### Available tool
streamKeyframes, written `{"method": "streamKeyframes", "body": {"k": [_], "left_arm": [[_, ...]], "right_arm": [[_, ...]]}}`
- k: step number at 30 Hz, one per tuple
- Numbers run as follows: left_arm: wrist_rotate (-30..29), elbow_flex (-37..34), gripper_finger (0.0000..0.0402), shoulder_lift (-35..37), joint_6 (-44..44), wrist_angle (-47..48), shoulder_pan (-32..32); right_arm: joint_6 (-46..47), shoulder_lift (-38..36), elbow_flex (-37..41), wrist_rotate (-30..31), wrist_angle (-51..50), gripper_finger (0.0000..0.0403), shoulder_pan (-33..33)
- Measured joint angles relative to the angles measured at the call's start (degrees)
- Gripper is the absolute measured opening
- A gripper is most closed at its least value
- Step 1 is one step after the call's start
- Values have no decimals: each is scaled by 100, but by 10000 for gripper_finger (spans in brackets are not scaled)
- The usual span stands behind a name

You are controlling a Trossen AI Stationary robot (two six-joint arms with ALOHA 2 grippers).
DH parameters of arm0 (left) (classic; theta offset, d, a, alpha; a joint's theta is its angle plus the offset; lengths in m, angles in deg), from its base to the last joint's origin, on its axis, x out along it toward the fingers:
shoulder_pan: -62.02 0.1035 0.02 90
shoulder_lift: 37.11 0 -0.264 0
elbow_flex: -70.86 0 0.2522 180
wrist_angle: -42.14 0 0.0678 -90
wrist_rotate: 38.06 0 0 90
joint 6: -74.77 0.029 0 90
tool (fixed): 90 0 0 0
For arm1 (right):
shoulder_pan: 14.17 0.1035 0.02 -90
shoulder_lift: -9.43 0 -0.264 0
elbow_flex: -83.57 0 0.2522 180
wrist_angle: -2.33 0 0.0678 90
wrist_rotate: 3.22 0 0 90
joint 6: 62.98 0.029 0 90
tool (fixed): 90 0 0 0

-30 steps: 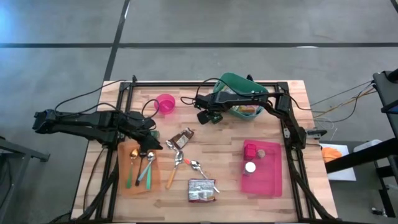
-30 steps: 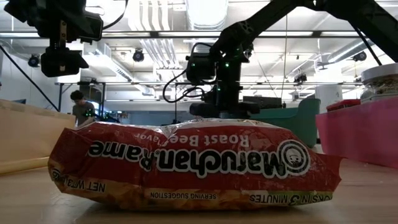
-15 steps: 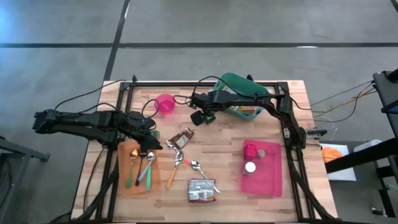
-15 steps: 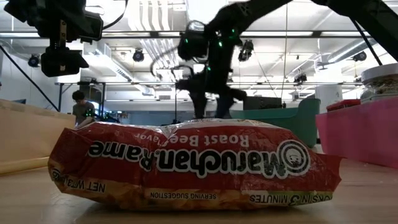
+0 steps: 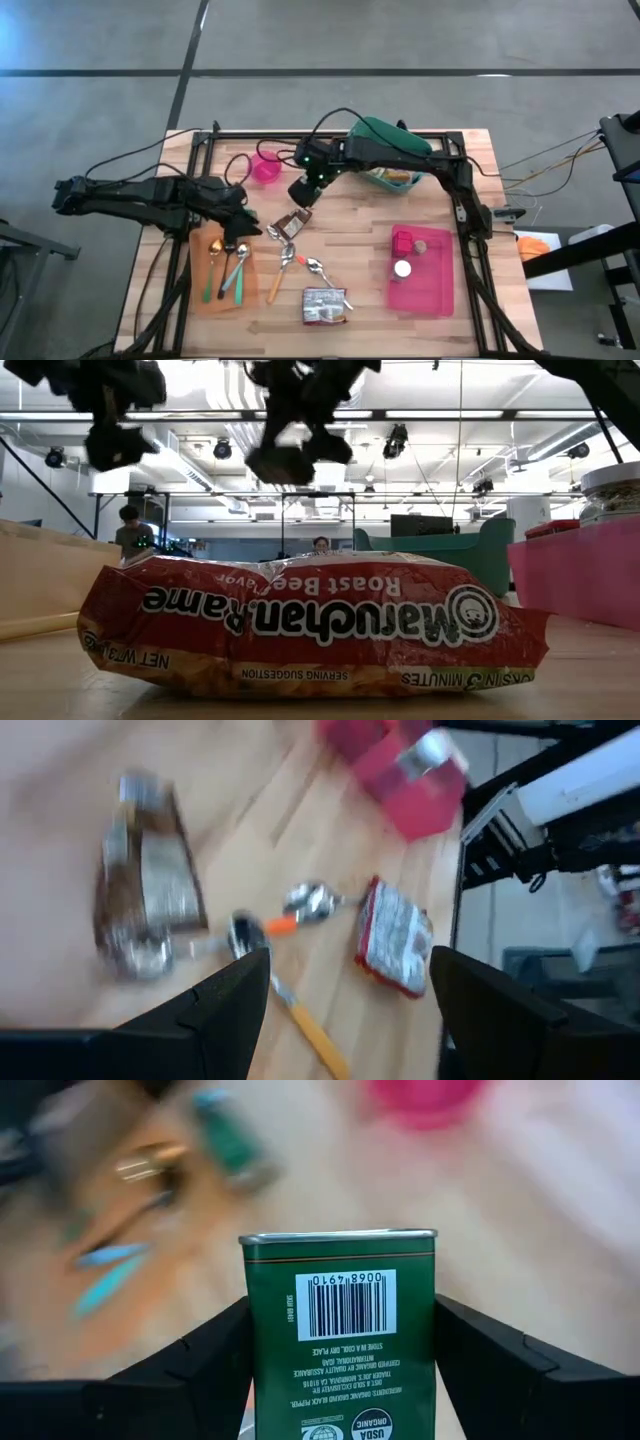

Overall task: Pick & Place Food Item
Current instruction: Put the green seasoning can into the pink bin

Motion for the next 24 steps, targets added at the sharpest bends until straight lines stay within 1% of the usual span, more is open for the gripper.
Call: {"method": "streamKeyframes", "body": {"k": [3, 5, 9, 12, 14, 16, 20, 24], "left_arm": [[-436, 295, 277, 61, 802, 95, -60], [-871, 526, 277, 53, 1398, 234, -87], [-1652, 803, 277, 46, 2655, 339, -173], [-2044, 908, 277, 44, 3527, 173, -274], [-2156, 932, 277, 44, 3993, -51, -337], [-2156, 933, 277, 42, 4319, -381, -430], [-1979, 937, 277, 42, 4987, -1023, -688], [-1732, 944, 277, 39, 5533, -1230, -1046]], "right_arm": [[-140, 2, -242, -993, -25, 262, 57], [-144, 2, -345, -1599, -29, 262, 100], [105, 4, -502, -2506, 23, 262, 231], [450, 4, -557, -2888, 247, 262, 347], [738, 8, -557, -3135, 608, 262, 421], [1013, 9, -557, -3288, 950, 262, 477], [1354, 9, -557, -3321, 1425, 262, 518], [1418, -20, -557, -3309, 1554, 262, 515]]}}
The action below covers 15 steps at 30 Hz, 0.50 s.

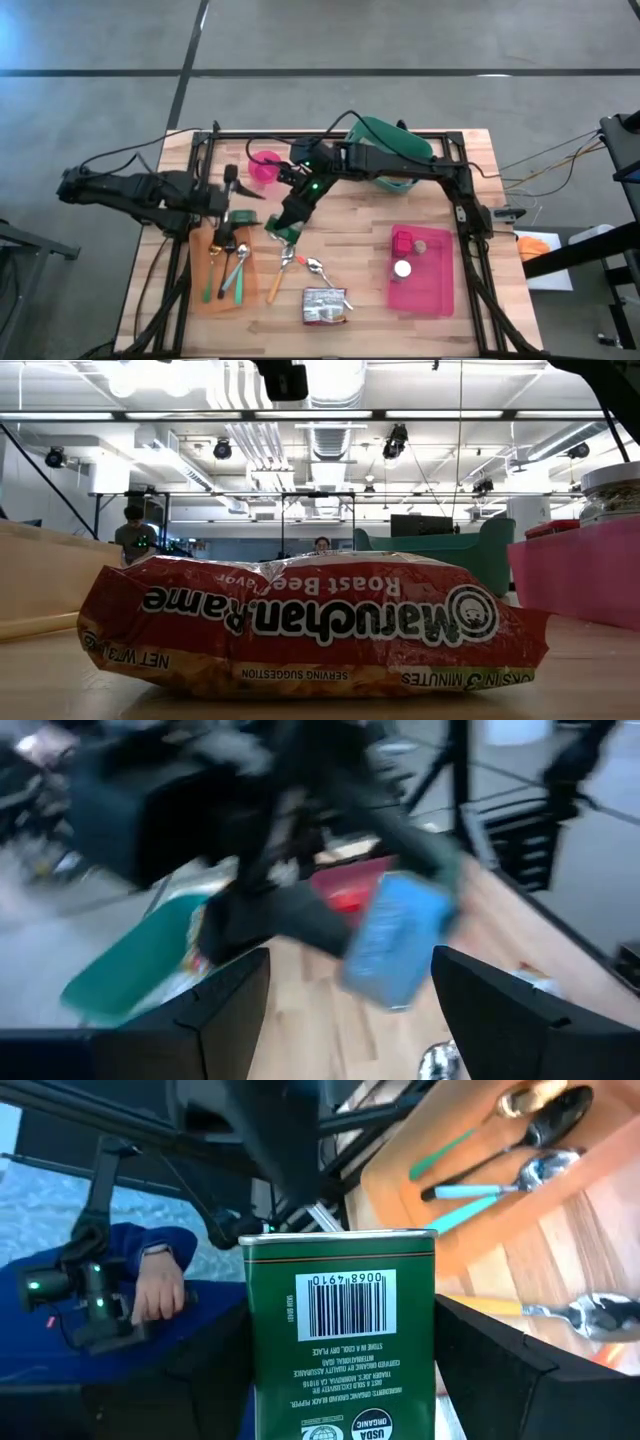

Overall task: Pick & Place Food Item
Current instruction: Put the green seasoning can into the pink bin

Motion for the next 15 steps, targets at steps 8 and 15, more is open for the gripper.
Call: {"method": "streamKeyframes", "body": {"k": [8, 15], "left_arm": [[38, -3, 277, -150, 545, -578, -391], [209, 204, 277, -646, 511, -724, -391]], "right_arm": [[189, -100, 2, -52, 385, 262, 61], [305, -106, 1, -65, 726, 262, 105]]}}
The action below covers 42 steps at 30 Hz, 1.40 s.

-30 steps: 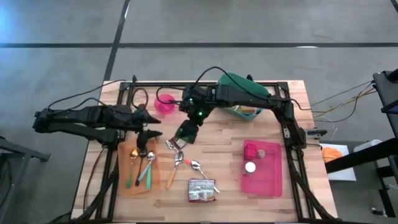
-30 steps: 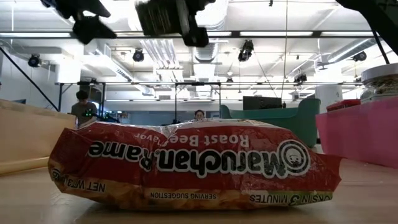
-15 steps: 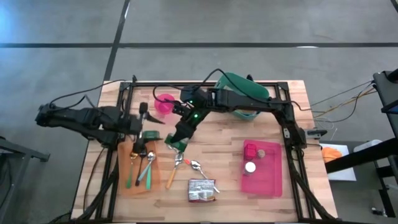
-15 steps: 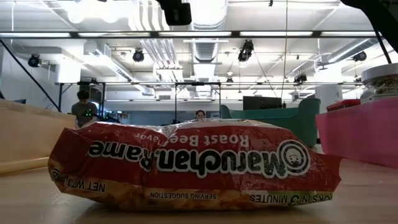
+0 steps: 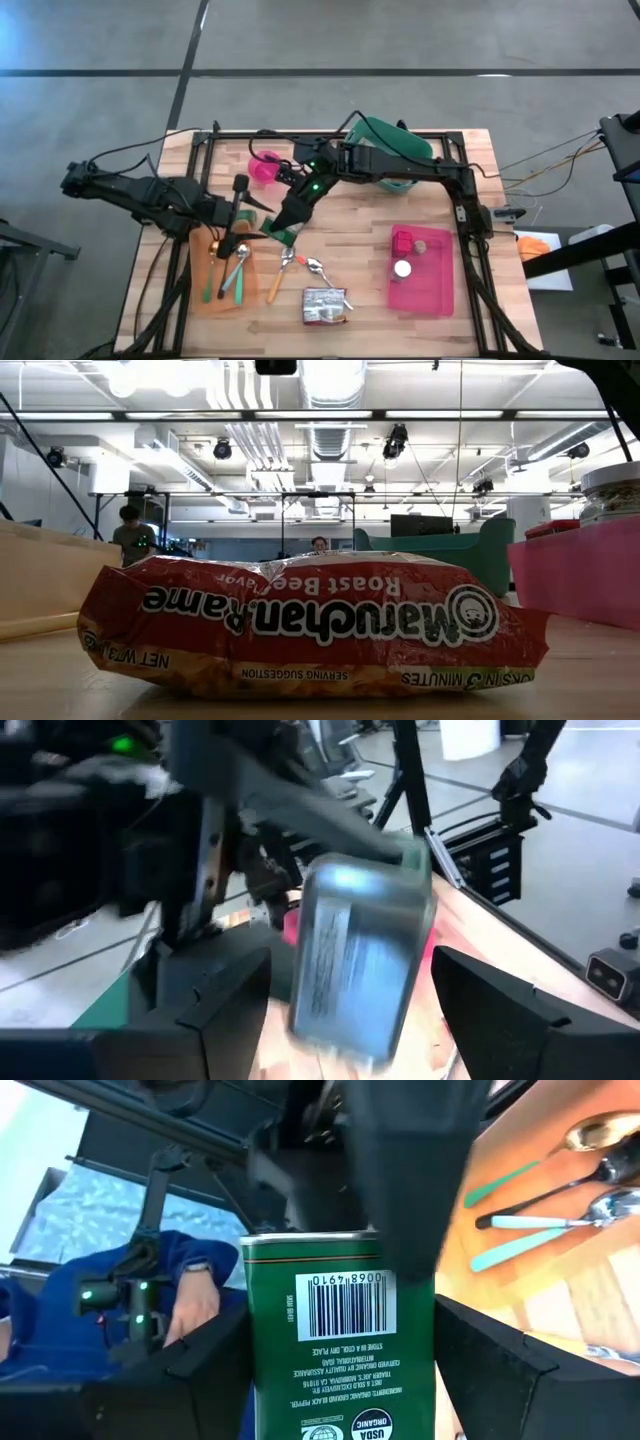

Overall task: Pick & Place Food Item
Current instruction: Put the green seasoning can into the pink bin

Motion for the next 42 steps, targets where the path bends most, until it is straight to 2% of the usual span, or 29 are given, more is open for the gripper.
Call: {"method": "streamKeyframes", "body": {"k": [6, 8, 11, 15, 16, 27, 36, 42], "left_arm": [[220, 243, 275, -317, 334, -35, 0], [265, 286, 262, -381, 361, -31, 0], [263, 326, 216, -432, 406, -38, 0], [329, 355, 128, -438, 627, -18, 0], [325, 355, 123, -438, 647, -18, 0], [497, 368, 124, -337, 589, 43, 0], [881, 381, 124, -39, 303, 16, 0], [766, 395, 124, 82, -570, 90, 20]], "right_arm": [[-8, 3, 1, 74, 30, 262, -6], [-38, 3, 1, 109, 26, 262, 4], [-49, 3, 3, 133, 23, 262, 21], [-54, 6, 3, 142, 50, 262, 68], [-48, 6, 3, 151, 60, 262, 71], [15, 19, 17, 176, 382, 269, 158], [-223, 19, 6, 116, 955, 353, 283], [-223, 2, 3, 167, 972, 381, 294]]}}
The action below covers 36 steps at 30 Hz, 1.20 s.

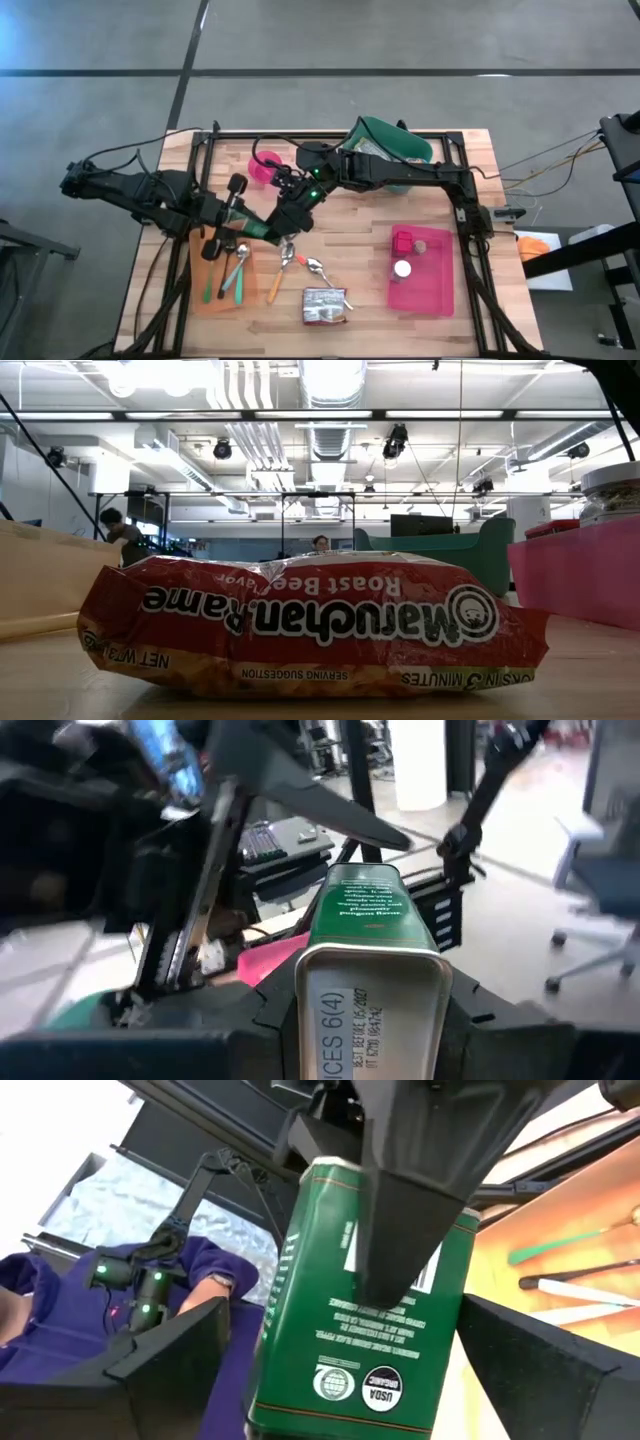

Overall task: Pick & Place Food Item
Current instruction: Put the green seasoning can into the pink bin

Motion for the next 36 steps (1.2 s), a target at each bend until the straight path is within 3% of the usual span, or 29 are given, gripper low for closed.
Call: {"method": "streamKeyframes", "body": {"k": [3, 10, 19, 36], "left_arm": [[-43, 0, 124, 61, -587, -12, 13], [-127, 20, 124, 386, -1611, -224, 19], [-1433, 550, 124, 417, -2234, -174, 35], [-1623, 911, 124, 191, -2510, -178, 358]], "right_arm": [[-200, -46, 0, 326, -29, 382, 29], [-1075, -443, -11, 1722, -144, 383, 56], [-1931, -974, -11, 3261, -207, 383, 74], [-2688, -1097, 9, 3514, -207, 383, 240]]}}
